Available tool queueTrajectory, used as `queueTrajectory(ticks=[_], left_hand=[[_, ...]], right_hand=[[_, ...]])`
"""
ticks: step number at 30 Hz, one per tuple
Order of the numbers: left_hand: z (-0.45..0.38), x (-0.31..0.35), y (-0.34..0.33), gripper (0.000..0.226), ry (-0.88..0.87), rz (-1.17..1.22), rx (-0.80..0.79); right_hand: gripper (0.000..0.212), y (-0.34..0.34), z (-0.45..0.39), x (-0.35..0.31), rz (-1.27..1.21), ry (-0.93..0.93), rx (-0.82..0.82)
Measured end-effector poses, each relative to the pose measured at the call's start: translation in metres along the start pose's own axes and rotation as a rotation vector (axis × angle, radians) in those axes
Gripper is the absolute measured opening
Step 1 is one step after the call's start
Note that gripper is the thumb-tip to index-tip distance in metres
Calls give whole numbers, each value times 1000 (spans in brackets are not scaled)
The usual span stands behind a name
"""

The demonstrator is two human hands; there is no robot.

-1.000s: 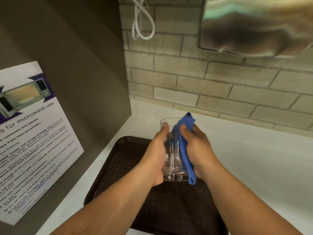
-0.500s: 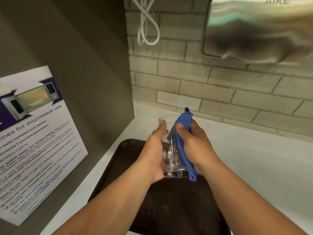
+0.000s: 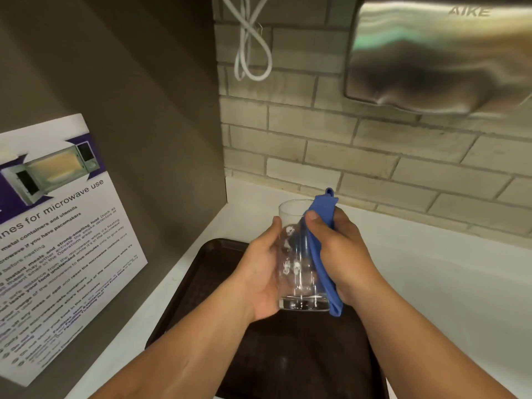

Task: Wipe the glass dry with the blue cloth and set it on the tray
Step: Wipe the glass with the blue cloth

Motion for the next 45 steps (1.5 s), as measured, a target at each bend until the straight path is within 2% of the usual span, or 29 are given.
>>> queueTrajectory(ticks=[5,9,13,15,17,19,22,24,27,29,32,35,37,39,41,42,45], left_hand=[[-1,0,-1,73,18,22,-43],[-5,4,-3,67,-39,18,58],[-9,14,-3,58,-136,-30,233],[-7,11,-1,59,-139,-86,245],[-6,3,-1,57,-120,-83,207],[-4,0,-4,62,-96,-58,158],[-2,8,-9,62,-106,-43,152],[-4,16,-7,58,-128,12,158],[-7,18,0,58,-150,-12,189],[-6,8,1,62,-113,-45,193],[-4,-6,-4,61,-56,-46,149],[-7,-2,-8,60,-83,-32,122],[-8,8,-6,56,-135,-48,144],[-8,14,-4,53,-156,-62,156],[-5,15,-4,52,-159,-99,181],[-3,14,-5,54,-156,-110,187],[-1,7,-11,62,-123,-119,151]], right_hand=[[13,-1,-1,0,-46,-4,13],[13,-1,5,7,-55,-121,-25],[40,-21,32,16,230,59,-219],[56,-27,33,16,307,118,-172],[62,-24,22,10,275,125,-83],[54,-17,6,0,185,73,-18],[38,-14,0,2,94,-2,-27],[42,-18,13,13,76,-10,-107],[53,-28,34,23,213,97,-208],[42,-25,28,17,236,133,-122],[20,-11,3,-1,191,79,49],[24,-3,-3,-6,146,39,61],[22,-9,12,5,158,43,-51],[38,-20,29,14,190,80,-152],[55,-27,28,15,197,121,-158],[54,-27,22,10,195,130,-121],[27,-16,-2,-14,111,60,4]])
Point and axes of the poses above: each hand's wrist, its own z-axis away from the middle knuckle, its own y-axis out of the back of the hand, x = y × z, the point moved 3 cm from there along -z, towards the middle knuckle, and after that the axes turned 11 degrees about z, right-handed, at the moved point
